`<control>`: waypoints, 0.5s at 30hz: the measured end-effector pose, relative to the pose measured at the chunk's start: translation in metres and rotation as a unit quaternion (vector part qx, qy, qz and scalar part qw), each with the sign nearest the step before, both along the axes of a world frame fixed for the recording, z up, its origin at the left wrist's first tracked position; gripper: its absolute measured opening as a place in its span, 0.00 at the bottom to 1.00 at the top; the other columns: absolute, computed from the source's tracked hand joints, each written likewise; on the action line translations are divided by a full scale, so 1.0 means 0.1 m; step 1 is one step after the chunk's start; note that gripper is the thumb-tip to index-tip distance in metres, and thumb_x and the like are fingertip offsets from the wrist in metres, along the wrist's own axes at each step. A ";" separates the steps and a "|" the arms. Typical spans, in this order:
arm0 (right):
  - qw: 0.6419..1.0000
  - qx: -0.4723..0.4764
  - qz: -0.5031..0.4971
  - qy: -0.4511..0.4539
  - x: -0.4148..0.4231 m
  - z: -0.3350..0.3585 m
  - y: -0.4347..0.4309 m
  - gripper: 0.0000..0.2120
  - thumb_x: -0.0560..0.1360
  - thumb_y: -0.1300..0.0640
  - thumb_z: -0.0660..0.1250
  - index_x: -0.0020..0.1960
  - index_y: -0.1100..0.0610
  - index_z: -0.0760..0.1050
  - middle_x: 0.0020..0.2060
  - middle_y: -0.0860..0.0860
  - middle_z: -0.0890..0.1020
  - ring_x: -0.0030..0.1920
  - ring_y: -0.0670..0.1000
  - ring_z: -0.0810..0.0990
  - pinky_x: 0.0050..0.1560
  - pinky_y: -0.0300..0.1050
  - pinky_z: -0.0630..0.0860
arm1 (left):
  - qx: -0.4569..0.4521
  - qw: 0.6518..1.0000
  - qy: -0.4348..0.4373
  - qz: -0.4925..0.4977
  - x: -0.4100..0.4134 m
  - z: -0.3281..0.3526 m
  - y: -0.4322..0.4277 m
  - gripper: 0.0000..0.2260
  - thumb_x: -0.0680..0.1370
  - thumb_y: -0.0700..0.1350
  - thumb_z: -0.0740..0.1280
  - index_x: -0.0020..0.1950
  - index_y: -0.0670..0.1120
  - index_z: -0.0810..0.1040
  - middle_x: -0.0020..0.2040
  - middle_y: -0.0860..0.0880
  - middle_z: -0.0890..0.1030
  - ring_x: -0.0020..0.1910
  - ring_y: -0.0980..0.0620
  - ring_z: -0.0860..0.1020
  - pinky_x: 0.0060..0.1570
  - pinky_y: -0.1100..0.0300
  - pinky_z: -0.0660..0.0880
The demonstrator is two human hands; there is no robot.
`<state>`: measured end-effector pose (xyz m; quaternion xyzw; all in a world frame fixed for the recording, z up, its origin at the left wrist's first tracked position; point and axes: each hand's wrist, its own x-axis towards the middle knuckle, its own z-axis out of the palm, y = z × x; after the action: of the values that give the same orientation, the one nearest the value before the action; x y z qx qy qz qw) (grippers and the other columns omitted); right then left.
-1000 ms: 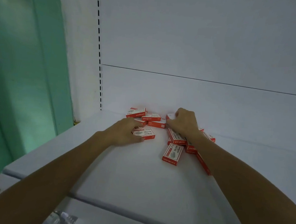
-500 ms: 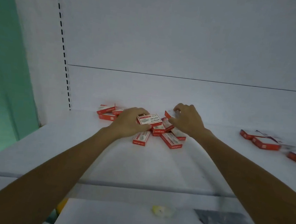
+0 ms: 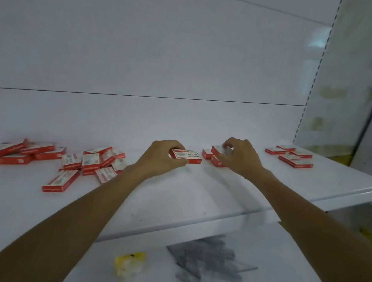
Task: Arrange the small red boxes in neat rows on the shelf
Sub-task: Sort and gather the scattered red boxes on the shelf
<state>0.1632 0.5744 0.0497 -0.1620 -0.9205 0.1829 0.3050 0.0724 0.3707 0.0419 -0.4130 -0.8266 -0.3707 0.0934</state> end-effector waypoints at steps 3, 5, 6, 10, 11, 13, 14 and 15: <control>0.999 0.024 0.000 -0.026 0.18 0.00 0.42 0.21 0.72 0.42 0.66 0.54 0.59 0.76 0.47 0.55 0.81 0.50 0.56 0.76 0.51 0.48 0.75 | 0.001 1.000 0.000 -0.006 0.11 -0.04 0.44 0.11 0.70 0.47 0.72 0.51 0.50 0.78 0.48 0.53 0.80 0.42 0.61 0.75 0.35 0.75 0.68; 0.997 0.052 0.011 -0.055 0.24 -0.01 0.62 0.22 0.72 0.41 0.64 0.55 0.59 0.75 0.49 0.55 0.81 0.52 0.55 0.75 0.55 0.49 0.74 | 0.010 1.000 -0.005 -0.003 0.17 -0.07 0.66 0.12 0.69 0.47 0.72 0.52 0.51 0.78 0.48 0.54 0.79 0.41 0.62 0.74 0.35 0.75 0.68; 0.995 0.069 0.020 -0.067 0.26 -0.03 0.69 0.22 0.73 0.41 0.64 0.56 0.59 0.75 0.50 0.55 0.81 0.54 0.55 0.74 0.55 0.49 0.73 | 0.015 1.000 -0.009 -0.001 0.19 -0.09 0.75 0.12 0.69 0.47 0.72 0.52 0.51 0.78 0.48 0.54 0.79 0.41 0.63 0.74 0.35 0.75 0.67; 0.990 0.105 0.071 -0.069 0.26 -0.13 0.80 0.21 0.73 0.46 0.65 0.59 0.60 0.74 0.52 0.57 0.79 0.56 0.56 0.71 0.52 0.47 0.69 | 0.039 0.999 -0.015 0.009 0.26 -0.15 0.93 0.12 0.69 0.47 0.72 0.51 0.51 0.79 0.47 0.55 0.79 0.41 0.64 0.75 0.37 0.75 0.69; 0.989 0.105 0.082 -0.069 0.24 -0.15 0.79 0.21 0.73 0.46 0.65 0.59 0.60 0.73 0.52 0.57 0.79 0.56 0.56 0.71 0.53 0.48 0.70 | 0.044 0.999 -0.015 0.013 0.27 -0.15 0.94 0.12 0.69 0.46 0.72 0.51 0.51 0.79 0.46 0.55 0.79 0.41 0.64 0.75 0.38 0.76 0.69; 0.987 0.106 0.100 -0.074 0.21 -0.21 0.76 0.22 0.74 0.44 0.64 0.59 0.60 0.73 0.53 0.56 0.79 0.56 0.55 0.70 0.54 0.49 0.71 | 0.043 0.999 -0.017 0.025 0.27 -0.16 0.94 0.12 0.69 0.46 0.73 0.52 0.50 0.79 0.47 0.55 0.79 0.41 0.64 0.75 0.38 0.76 0.68; 0.985 0.110 0.106 -0.083 0.18 -0.23 0.75 0.23 0.74 0.42 0.63 0.59 0.59 0.73 0.53 0.56 0.79 0.56 0.55 0.71 0.54 0.49 0.71 | 0.042 0.998 -0.017 0.033 0.26 -0.15 0.93 0.12 0.69 0.46 0.73 0.52 0.50 0.79 0.47 0.55 0.79 0.41 0.64 0.75 0.38 0.75 0.68; 0.983 0.114 0.112 -0.095 0.14 -0.25 0.75 0.24 0.73 0.41 0.63 0.58 0.58 0.73 0.53 0.55 0.79 0.57 0.54 0.71 0.54 0.49 0.72 | 0.042 0.998 -0.017 0.039 0.24 -0.15 0.92 0.12 0.69 0.46 0.73 0.51 0.50 0.79 0.47 0.55 0.79 0.41 0.64 0.75 0.38 0.75 0.68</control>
<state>0.1773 0.6490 0.0249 -0.0386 -0.9724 0.0934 0.2102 0.0967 0.4627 0.0269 -0.3695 -0.8273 -0.4085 0.1109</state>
